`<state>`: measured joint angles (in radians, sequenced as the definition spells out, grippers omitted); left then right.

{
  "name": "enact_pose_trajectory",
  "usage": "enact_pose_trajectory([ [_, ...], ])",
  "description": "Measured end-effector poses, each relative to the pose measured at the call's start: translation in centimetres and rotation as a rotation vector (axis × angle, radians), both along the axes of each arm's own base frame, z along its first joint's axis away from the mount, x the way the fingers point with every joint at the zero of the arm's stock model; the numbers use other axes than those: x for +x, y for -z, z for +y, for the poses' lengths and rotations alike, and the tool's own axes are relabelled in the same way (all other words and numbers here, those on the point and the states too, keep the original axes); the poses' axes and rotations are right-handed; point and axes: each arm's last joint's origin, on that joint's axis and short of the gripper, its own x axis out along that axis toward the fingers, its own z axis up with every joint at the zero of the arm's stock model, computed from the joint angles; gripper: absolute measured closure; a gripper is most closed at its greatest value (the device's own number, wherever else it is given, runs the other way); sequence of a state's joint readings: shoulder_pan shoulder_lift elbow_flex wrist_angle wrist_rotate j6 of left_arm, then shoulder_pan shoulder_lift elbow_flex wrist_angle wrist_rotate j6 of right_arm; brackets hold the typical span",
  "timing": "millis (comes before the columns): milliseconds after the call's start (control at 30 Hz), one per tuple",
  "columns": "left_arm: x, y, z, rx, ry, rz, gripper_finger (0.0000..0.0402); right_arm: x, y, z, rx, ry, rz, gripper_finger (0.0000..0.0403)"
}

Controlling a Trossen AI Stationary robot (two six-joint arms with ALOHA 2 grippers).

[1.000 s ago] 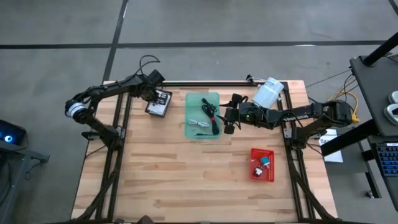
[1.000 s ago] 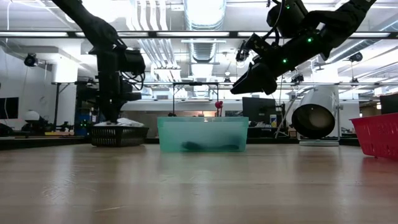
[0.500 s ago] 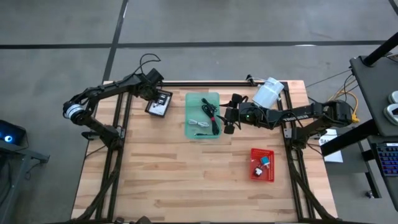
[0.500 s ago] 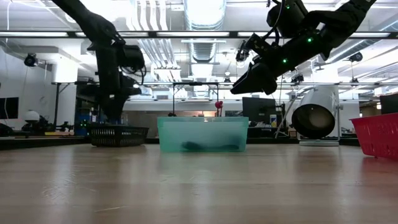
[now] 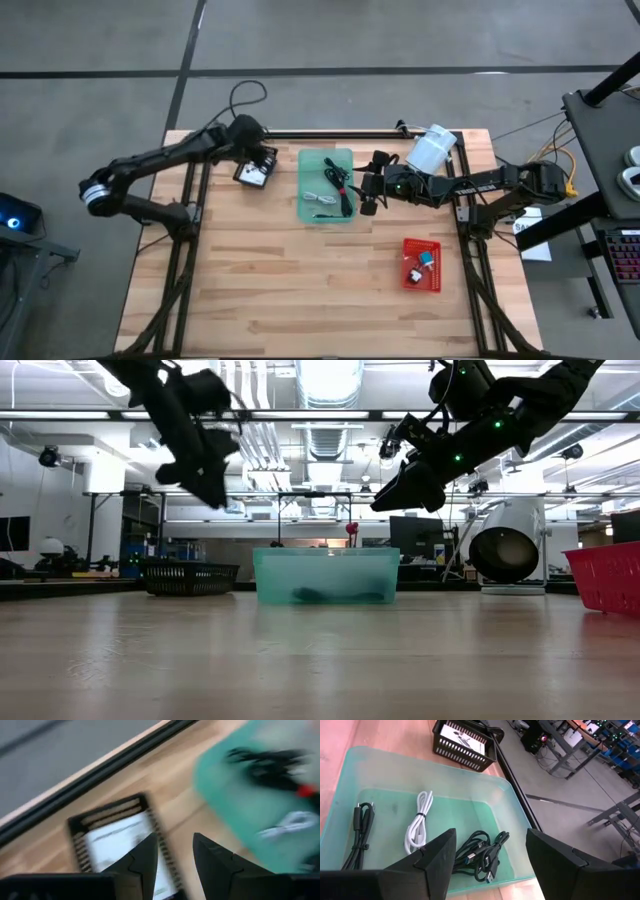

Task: Pick and place items into bin
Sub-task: Return to Home Position

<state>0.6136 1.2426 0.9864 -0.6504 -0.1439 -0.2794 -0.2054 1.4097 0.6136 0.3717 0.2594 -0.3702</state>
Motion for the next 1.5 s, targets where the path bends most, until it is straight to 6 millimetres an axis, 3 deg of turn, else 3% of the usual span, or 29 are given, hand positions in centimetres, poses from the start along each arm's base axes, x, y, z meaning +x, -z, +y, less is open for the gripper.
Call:
enact_pose_trajectory([
  [200,2.2,-0.4,-4.6,0.179,0.258,-0.211,0.0295,0.0,0.0,0.0,0.001,0.000,0.000,0.0177],
  [333,2.6,-0.3,-7.9,0.313,0.488,-0.253,0.0295,0.0,0.0,0.0,0.002,-0.001,-0.001,0.0177],
  [633,-0.6,1.9,-12.8,0.309,0.666,-0.362,0.0295,0.0,0.0,0.0,0.003,0.000,-0.002,0.0177],
  [1133,-6.5,4.8,-13.5,0.418,0.675,-0.561,0.0295,0.0,0.0,0.0,0.031,0.014,-0.021,0.0177],
  [1500,-7.5,9.4,-13.5,0.543,0.654,-0.748,0.0295,0.0,0.0,0.0,0.063,0.030,-0.038,0.0177],
])
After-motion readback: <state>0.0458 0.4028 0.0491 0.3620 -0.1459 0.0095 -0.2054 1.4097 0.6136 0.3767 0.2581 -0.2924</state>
